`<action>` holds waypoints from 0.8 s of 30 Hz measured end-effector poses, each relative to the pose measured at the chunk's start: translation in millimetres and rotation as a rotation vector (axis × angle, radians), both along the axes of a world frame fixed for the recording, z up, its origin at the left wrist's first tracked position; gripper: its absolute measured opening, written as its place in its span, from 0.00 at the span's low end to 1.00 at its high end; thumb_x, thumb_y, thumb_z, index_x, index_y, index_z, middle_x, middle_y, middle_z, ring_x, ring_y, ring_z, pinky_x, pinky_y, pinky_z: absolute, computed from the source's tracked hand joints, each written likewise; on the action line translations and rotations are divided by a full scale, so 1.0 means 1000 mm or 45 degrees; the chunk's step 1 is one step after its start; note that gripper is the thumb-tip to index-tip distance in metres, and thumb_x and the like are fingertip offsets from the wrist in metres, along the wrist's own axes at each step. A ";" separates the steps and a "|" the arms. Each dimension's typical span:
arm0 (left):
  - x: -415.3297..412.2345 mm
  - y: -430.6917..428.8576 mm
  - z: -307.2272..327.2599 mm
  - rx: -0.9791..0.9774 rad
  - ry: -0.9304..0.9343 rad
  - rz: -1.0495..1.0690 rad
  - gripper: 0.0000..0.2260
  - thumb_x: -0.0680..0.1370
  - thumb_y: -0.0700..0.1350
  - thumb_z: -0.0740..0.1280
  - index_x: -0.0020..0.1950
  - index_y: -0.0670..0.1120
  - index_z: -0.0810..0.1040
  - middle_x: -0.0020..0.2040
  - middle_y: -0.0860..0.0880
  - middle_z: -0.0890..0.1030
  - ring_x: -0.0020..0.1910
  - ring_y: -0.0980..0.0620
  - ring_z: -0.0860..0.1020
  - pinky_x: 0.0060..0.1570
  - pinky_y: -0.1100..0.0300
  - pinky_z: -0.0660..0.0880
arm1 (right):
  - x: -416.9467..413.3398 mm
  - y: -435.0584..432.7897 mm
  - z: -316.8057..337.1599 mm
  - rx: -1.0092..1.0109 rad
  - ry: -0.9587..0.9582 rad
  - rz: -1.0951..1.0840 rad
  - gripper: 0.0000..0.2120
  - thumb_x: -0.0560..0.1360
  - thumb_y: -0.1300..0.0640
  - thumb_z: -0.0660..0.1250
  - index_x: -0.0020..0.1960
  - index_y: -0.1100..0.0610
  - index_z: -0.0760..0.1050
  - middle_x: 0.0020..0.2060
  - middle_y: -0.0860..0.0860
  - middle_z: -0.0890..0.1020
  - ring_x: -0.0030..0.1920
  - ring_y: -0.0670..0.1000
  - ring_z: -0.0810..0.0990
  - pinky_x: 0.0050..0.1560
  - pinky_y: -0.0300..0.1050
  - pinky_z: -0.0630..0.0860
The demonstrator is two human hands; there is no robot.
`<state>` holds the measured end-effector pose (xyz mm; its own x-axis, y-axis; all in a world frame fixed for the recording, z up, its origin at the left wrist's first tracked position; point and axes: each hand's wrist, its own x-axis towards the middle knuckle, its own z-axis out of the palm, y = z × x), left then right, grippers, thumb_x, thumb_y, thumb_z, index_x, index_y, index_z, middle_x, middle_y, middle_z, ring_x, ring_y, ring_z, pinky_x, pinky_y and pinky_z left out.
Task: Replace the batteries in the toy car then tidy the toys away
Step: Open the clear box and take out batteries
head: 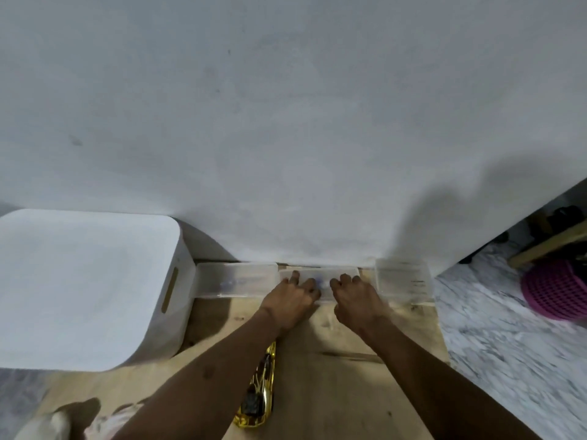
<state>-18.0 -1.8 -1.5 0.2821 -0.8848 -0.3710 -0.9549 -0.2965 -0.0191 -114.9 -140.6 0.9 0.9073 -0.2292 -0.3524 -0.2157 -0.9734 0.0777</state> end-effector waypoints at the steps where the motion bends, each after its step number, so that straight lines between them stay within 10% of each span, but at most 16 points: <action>1: 0.001 -0.001 0.000 0.000 -0.001 0.021 0.21 0.84 0.44 0.56 0.77 0.42 0.62 0.76 0.40 0.62 0.74 0.33 0.60 0.68 0.44 0.67 | 0.001 0.002 0.001 -0.008 0.015 0.009 0.19 0.74 0.61 0.64 0.65 0.59 0.71 0.58 0.59 0.78 0.55 0.58 0.78 0.52 0.49 0.76; 19: 0.038 0.010 0.023 -0.418 0.528 0.352 0.13 0.67 0.45 0.75 0.49 0.47 0.78 0.50 0.49 0.81 0.48 0.48 0.78 0.44 0.56 0.75 | -0.014 -0.021 0.014 0.064 -0.204 -0.020 0.31 0.69 0.51 0.75 0.69 0.51 0.70 0.64 0.50 0.74 0.62 0.54 0.73 0.50 0.49 0.77; 24: 0.051 0.007 0.023 -0.767 0.724 0.688 0.11 0.69 0.42 0.72 0.51 0.49 0.81 0.46 0.54 0.84 0.48 0.52 0.82 0.49 0.58 0.77 | -0.029 -0.016 0.020 0.266 -0.766 0.054 0.16 0.61 0.60 0.70 0.49 0.54 0.76 0.45 0.49 0.78 0.44 0.53 0.77 0.40 0.44 0.75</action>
